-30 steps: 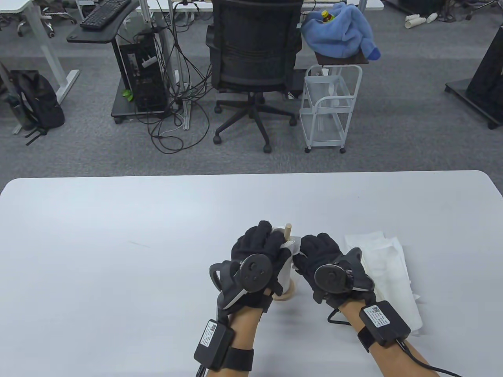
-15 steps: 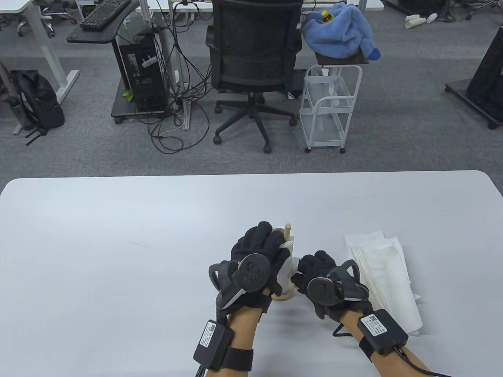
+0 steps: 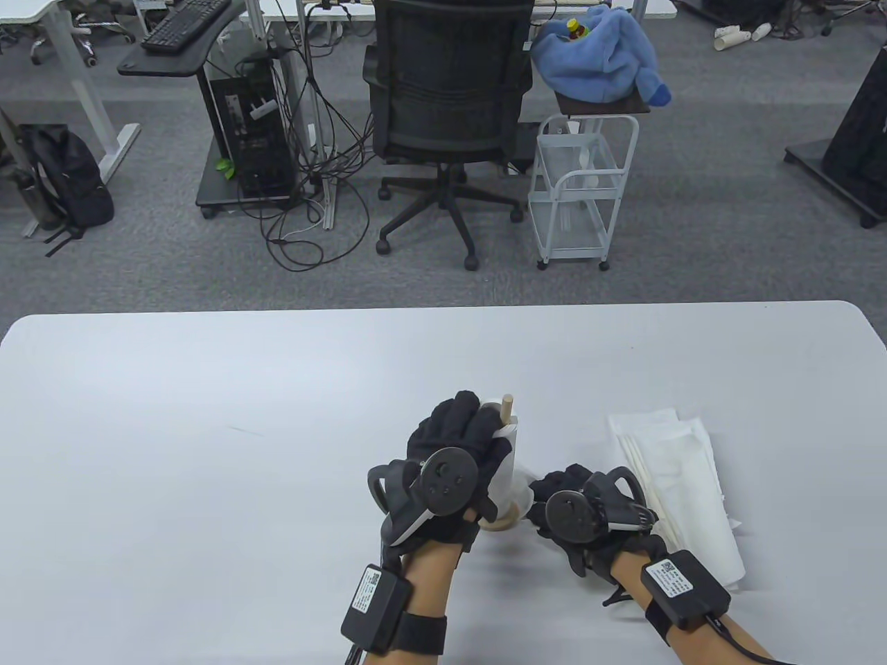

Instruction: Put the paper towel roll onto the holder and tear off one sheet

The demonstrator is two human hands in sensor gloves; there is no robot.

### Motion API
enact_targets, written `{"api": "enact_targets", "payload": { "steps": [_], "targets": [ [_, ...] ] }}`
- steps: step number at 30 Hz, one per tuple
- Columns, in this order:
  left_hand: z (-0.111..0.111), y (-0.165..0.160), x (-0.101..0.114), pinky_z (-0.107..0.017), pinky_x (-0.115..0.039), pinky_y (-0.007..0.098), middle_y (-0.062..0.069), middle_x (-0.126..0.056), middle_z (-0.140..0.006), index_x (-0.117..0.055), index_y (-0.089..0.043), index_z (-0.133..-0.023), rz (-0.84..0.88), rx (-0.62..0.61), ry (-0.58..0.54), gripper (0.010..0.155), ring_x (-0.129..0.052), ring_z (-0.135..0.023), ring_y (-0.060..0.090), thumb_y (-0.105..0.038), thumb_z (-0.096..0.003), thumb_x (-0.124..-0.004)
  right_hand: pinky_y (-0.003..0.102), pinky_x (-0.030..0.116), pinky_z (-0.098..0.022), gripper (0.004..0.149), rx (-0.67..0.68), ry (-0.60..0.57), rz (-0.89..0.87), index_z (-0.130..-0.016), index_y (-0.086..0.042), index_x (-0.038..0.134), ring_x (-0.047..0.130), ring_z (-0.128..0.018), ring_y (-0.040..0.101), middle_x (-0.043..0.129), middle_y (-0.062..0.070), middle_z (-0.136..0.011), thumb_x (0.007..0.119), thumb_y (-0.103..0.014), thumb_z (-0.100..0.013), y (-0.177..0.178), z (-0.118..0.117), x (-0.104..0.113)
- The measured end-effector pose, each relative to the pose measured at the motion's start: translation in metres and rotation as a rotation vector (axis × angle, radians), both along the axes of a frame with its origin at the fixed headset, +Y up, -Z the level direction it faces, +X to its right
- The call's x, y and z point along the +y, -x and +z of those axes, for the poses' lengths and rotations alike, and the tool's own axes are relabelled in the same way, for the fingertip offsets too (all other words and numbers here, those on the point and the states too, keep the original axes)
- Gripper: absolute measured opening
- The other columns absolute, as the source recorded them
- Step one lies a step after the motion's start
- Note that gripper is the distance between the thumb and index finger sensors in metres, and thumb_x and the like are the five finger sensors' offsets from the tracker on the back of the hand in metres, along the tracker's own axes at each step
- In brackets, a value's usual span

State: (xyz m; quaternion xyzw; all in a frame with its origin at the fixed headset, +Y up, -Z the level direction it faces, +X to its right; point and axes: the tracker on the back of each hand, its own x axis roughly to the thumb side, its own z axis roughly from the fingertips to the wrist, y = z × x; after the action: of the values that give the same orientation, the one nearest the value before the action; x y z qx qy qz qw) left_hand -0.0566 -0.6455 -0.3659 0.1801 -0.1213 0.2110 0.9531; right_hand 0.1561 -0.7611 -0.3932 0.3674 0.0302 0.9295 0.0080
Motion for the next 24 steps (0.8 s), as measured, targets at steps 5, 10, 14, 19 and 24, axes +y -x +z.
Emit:
{"api": "enact_targets", "payload": {
  "steps": [5, 10, 14, 19, 24],
  "targets": [
    [0.000, -0.001, 0.000, -0.075, -0.059, 0.050, -0.007, -0.049, -0.111, -0.064, -0.041, -0.095, -0.007, 0.002, -0.005, 0.050, -0.060, -0.104, 0.029, -0.053, -0.0471, -0.068, 0.060, 0.052, -0.070, 0.038, 0.010, 0.036, 0.056, -0.082, -0.026, 0.083, 0.070, -0.094, 0.040, 0.069, 0.009, -0.103, 0.078, -0.035, -0.045, -0.005, 0.007, -0.002],
    [0.000, -0.001, 0.000, -0.075, -0.059, 0.050, -0.007, -0.049, -0.111, -0.064, -0.040, -0.096, -0.009, 0.003, -0.007, 0.050, -0.060, -0.103, 0.029, -0.053, -0.0471, -0.068, 0.059, 0.052, -0.070, 0.038, 0.009, 0.074, 0.088, -0.082, -0.026, 0.083, 0.069, -0.094, 0.040, 0.069, 0.009, -0.103, 0.078, -0.035, -0.045, -0.011, 0.012, -0.007],
    [0.000, -0.002, 0.000, -0.075, -0.059, 0.050, -0.007, -0.049, -0.111, -0.064, -0.040, -0.096, -0.015, 0.004, -0.010, 0.050, -0.060, -0.104, 0.029, -0.053, -0.0472, -0.068, 0.059, 0.051, -0.070, 0.038, 0.002, 0.101, 0.079, -0.082, -0.026, 0.084, 0.067, -0.095, 0.041, 0.068, 0.009, -0.103, 0.078, -0.035, -0.045, -0.015, 0.016, -0.007],
    [0.001, -0.002, 0.000, -0.074, -0.060, 0.048, -0.007, -0.049, -0.111, -0.064, -0.041, -0.096, -0.018, 0.007, -0.013, 0.050, -0.058, -0.104, 0.029, -0.053, -0.0472, -0.068, 0.059, 0.051, -0.070, 0.038, -0.010, 0.128, 0.061, -0.081, -0.025, 0.084, 0.066, -0.096, 0.041, 0.068, 0.009, -0.104, 0.078, -0.035, -0.045, -0.018, 0.019, -0.007],
    [0.002, -0.003, 0.000, -0.074, -0.060, 0.048, -0.007, -0.049, -0.110, -0.064, -0.040, -0.095, -0.034, 0.015, -0.024, 0.050, -0.058, -0.104, 0.029, -0.053, -0.0470, -0.069, 0.060, 0.048, -0.071, 0.038, -0.021, 0.172, 0.056, -0.080, -0.023, 0.087, 0.063, -0.097, 0.042, 0.069, 0.009, -0.102, 0.080, -0.034, -0.044, -0.020, 0.022, -0.006]
  ]
}}
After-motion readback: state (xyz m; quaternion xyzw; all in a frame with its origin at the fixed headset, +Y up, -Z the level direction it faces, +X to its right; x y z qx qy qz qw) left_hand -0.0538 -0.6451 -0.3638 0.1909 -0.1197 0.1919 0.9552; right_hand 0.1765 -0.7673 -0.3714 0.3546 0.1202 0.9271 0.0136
